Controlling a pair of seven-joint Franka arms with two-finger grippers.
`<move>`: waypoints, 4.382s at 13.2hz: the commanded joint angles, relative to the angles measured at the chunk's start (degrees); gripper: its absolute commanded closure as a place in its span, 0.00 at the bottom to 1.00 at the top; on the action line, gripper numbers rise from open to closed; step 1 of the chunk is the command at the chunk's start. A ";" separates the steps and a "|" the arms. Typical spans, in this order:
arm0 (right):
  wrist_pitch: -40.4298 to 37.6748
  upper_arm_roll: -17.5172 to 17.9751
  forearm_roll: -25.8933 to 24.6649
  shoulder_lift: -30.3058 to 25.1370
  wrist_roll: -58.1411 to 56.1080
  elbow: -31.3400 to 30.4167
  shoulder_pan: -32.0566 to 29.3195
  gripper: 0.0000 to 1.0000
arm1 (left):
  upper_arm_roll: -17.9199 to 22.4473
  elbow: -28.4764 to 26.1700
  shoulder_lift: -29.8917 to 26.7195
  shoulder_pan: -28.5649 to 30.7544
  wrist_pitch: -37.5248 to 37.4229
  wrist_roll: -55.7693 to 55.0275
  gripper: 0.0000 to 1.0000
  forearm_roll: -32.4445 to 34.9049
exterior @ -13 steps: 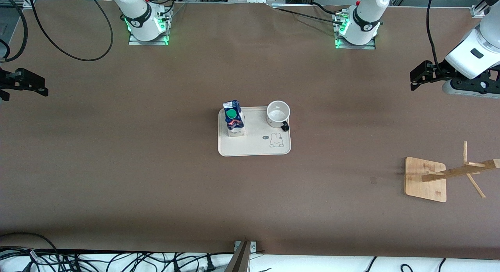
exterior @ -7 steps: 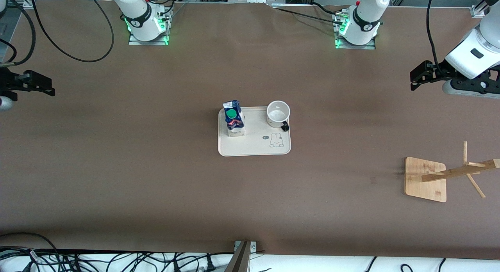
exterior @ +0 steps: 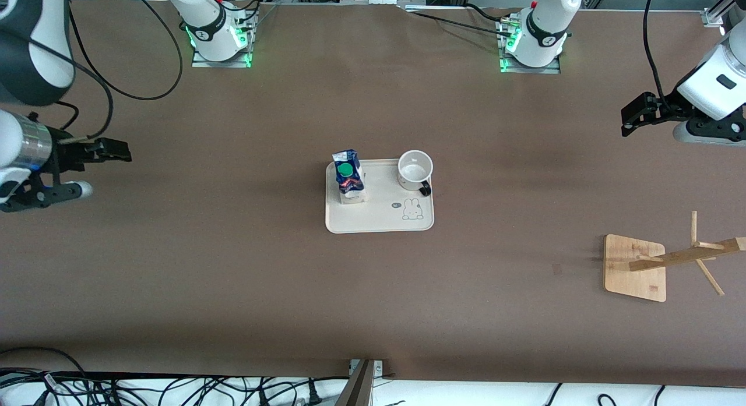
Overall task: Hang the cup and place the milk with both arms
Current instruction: 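Reach the right gripper toward the milk carton on the tray, then close the right gripper around the blue milk carton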
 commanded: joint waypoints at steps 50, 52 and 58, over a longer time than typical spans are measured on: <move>26.68 13.24 11.56 15.95 41.86 -1.83 25.95 0.00 | -0.68 1.81 1.23 0.20 -1.73 0.41 0.00 -0.91; 26.69 13.24 10.69 16.13 41.16 -2.01 25.95 0.00 | -0.68 1.81 1.23 0.11 -1.73 0.41 0.00 -0.65; 25.98 12.89 10.77 16.04 37.20 -2.10 24.02 0.00 | -0.86 1.81 1.23 0.02 -1.82 0.41 0.00 -1.00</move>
